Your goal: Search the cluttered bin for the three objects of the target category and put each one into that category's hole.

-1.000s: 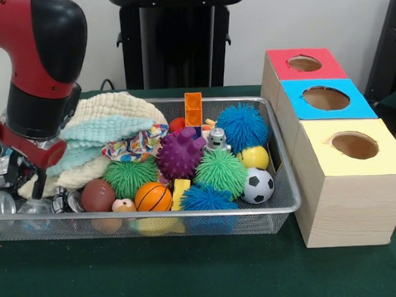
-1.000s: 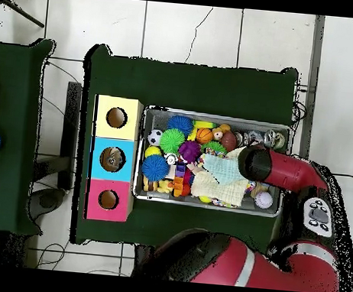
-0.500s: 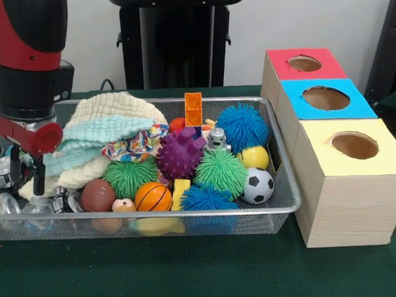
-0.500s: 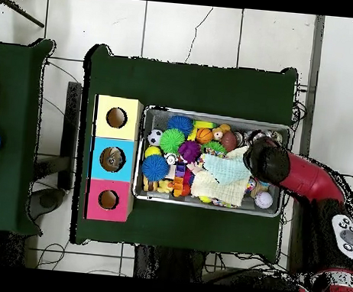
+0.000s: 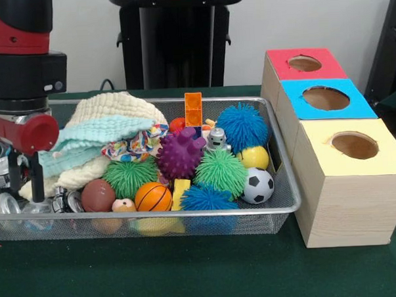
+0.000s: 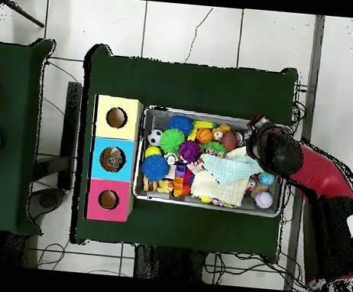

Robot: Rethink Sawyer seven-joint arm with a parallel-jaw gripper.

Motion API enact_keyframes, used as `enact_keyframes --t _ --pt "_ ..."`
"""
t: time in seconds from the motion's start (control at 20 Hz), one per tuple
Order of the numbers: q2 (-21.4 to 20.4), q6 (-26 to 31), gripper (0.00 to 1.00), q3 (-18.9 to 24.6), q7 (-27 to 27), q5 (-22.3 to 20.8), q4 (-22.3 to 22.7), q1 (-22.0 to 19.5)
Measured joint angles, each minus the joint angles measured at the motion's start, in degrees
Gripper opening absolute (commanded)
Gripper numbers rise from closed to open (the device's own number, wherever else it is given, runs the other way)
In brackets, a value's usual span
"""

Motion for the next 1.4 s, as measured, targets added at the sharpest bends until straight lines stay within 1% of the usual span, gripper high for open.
enact_keyframes --t 0.25,0.45,0.65,0.75,0.85,0.95,1.1,1.4 --pt "1.13 0.00 1.00 2.64 0.00 -0.65 -0.01 -0.77" --pt "2.50 0.00 1.00 3.23 0.00 -1.43 0.02 -0.29" --pt "3.27 0.00 1.00 2.13 0.00 -2.19 0.01 1.61" --pt "3.25 0.40 1.00 0.62 0.00 -3.12 0.01 3.85" --pt "3.13 0.90 1.00 -0.17 0.00 -3.53 0.02 4.95" --pt "2.70 2.33 1.00 -1.44 0.00 -4.24 0.02 6.72" --pt "1.85 4.97 1.00 -2.71 0.00 -4.96 0.01 8.26" --pt "0.26 7.67 1.00 -4.72 0.00 -5.80 0.02 9.01"
